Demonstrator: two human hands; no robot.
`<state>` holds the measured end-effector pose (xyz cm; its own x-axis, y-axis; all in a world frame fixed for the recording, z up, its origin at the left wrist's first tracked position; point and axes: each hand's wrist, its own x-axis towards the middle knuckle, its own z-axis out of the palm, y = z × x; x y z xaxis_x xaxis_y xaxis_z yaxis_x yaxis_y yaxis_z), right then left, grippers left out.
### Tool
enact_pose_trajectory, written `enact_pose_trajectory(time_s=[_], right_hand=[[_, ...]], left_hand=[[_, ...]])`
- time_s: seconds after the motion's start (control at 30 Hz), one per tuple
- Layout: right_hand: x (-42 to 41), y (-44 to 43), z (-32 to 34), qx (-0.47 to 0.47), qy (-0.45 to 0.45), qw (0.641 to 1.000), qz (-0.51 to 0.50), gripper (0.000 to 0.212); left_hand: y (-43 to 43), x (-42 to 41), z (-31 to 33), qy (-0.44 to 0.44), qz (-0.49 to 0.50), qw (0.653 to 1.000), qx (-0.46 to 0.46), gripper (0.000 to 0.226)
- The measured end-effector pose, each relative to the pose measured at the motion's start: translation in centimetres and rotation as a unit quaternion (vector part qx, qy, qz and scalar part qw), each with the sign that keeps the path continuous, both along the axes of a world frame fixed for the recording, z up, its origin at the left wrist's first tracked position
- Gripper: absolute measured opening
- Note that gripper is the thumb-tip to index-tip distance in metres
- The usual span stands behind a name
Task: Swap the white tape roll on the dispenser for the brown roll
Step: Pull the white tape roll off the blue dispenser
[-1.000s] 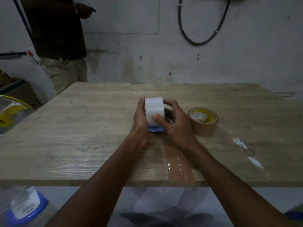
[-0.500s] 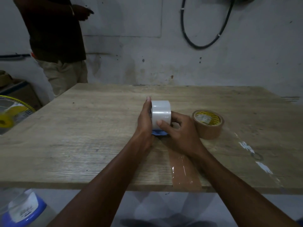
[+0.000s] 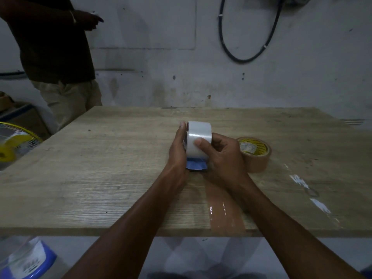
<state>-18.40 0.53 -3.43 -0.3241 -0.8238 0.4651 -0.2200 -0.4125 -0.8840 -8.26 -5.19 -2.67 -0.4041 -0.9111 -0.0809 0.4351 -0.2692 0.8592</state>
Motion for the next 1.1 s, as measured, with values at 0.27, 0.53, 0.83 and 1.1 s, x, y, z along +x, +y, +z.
enact_pose_trajectory(time_s=[0.27, 0.53, 0.83, 1.1], right_hand=[[1.3, -1.9, 3.4, 0.018, -0.046, 0.998, -0.038, 0.029], [1.6, -2.5, 1.8, -0.014, -0.046, 0.999, -0.015, 0.017], [0.0, -2.4, 0.2, -0.059, 0.100, 0.992, -0.053, 0.065], [-0.2, -2.7, 0.3, -0.015, 0.086, 0.996, 0.021, 0.091]], left_hand=[[0.0, -0.5, -0.1, 0.094, 0.006, 0.992, 0.082, 0.039], [-0.7, -0.1, 0.6, 0.104, -0.008, 0.990, 0.100, 0.045], [-3.1, 0.0, -0.1, -0.001, 0.019, 1.000, -0.013, 0.060], [-3.6, 0.3, -1.1, -0.019, 0.018, 0.999, -0.041, 0.056]])
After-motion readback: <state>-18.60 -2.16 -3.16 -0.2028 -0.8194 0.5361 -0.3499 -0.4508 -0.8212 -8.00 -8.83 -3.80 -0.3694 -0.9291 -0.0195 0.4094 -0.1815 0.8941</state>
